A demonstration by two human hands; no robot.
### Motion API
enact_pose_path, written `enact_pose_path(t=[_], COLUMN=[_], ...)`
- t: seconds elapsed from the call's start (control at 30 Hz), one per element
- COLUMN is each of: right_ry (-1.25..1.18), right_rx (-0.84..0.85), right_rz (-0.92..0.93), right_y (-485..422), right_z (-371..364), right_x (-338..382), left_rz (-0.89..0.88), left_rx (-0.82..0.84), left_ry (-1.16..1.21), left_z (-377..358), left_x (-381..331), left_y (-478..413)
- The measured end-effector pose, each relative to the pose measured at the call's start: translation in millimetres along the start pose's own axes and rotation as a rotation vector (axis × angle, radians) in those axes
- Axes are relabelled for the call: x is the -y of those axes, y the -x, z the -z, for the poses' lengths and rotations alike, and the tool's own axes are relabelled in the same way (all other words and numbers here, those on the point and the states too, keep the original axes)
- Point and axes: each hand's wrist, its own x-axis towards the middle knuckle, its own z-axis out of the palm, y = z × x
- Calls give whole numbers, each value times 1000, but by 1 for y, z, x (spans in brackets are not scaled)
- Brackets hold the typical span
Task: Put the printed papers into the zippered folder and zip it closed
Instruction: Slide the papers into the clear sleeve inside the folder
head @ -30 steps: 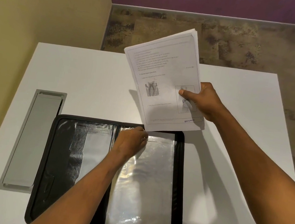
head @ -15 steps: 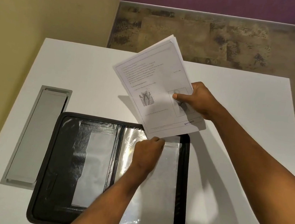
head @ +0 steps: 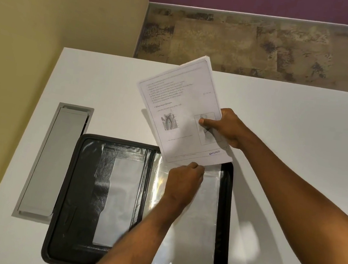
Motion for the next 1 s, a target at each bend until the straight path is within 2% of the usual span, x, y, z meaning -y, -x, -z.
enact_pose_path(t=[0.3, 0.57, 0.7, 0.8, 0.9, 1.0], right_ry=[-191, -183, -157, -122, -127, -130], right_rx=[-62, -34, -36, -78, -109, -109], right_rz=[-97, -87, -99, -111, -113, -127], right_y=[-14, -24, -26, -25, -24, -24], right_z=[-1, -21, -20, -19, -20, -20], right_x=[-44, -48, -48, -52, -58, -62], left_rz=[17, -23, 44, 111, 68, -34], left_rx=[93, 199, 129, 170, 238, 219], left_ry=[33, 15, 77, 129, 47, -50], left_z=[-11, -13, -17, -18, -10, -15], left_x=[-3, -28, -32, -33, -42, -46], left_y=[-9, -21, -27, -28, -29, -22])
